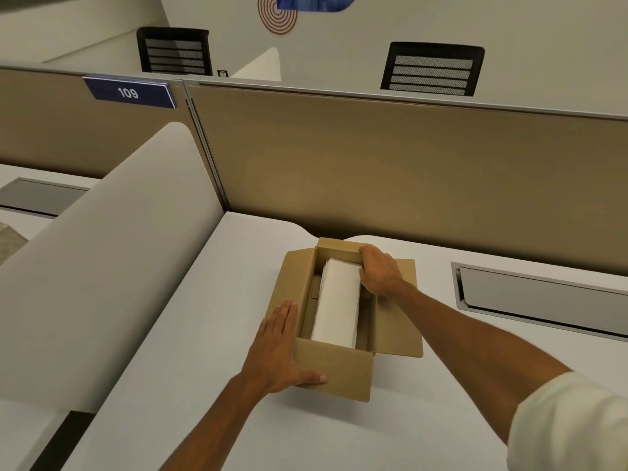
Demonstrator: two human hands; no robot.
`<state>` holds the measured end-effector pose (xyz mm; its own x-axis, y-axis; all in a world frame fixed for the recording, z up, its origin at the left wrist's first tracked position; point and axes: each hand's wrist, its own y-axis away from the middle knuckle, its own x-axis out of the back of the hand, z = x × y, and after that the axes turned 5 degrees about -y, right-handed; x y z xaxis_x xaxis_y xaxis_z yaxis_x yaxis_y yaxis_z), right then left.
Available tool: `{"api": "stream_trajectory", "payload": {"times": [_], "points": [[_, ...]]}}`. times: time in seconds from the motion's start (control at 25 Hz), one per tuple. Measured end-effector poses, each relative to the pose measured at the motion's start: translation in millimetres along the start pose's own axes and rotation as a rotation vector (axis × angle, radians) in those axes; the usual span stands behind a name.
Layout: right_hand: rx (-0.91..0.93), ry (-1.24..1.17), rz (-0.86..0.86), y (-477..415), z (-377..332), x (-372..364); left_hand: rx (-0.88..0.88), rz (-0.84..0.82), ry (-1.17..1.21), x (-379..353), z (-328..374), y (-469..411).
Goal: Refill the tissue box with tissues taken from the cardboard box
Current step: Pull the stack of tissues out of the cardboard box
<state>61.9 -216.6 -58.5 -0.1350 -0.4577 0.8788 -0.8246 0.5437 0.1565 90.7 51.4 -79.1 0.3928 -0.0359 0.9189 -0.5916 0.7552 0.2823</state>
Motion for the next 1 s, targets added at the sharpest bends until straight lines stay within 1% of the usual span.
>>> {"api": "stream_trajectory", "payload": {"times": [0.08,0.12,0.24,0.32,0.36,0.48,0.52,0.6,0.68,0.8,1.0], "points": [[0.008,0.011,-0.03,2.7,-2.6,2.8,0.002,0.011,-0.007,0.1,1.7,0.3],[0.01,-0.027,-0.016,5.8,-5.5,3.7,0.004,0.015,-0.014,0.4,1.9,0.5],[-0.054,-0.328,0.118,27.6,-23.1,-6.1,0.015,0.018,-0.041,1.5,0.7,0.2],[-0.193,-0.483,0.157,43.6,-36.5,-22.2,0.014,0.018,-0.066,2.4,1.7,-0.1],[-0.288,-0.528,0.129,48.5,-41.2,-29.7,0.011,0.021,-0.077,3.0,2.7,-0.1],[-0.58,-0.695,-0.042,52.2,-43.9,-42.4,0.005,0.028,-0.097,5.5,4.6,-0.6],[-0.642,-0.795,-0.092,52.1,-41.9,-44.9,0.005,0.029,-0.101,6.0,4.6,-0.6],[-0.7,-0.948,-0.139,51.5,-37.6,-50.7,0.005,0.035,-0.105,6.4,4.2,-0.3],[-0.697,-0.938,-0.153,51.3,-36.6,-55.9,0.003,0.041,-0.109,5.3,3.9,-0.7],[-0.693,-0.904,-0.128,48.8,-38.3,-57.1,0.006,0.041,-0.112,3.2,2.9,-1.9],[-0.746,-0.95,-0.141,40.7,-37.0,-51.7,0.004,0.05,-0.113,0.0,1.4,-2.7]]}}
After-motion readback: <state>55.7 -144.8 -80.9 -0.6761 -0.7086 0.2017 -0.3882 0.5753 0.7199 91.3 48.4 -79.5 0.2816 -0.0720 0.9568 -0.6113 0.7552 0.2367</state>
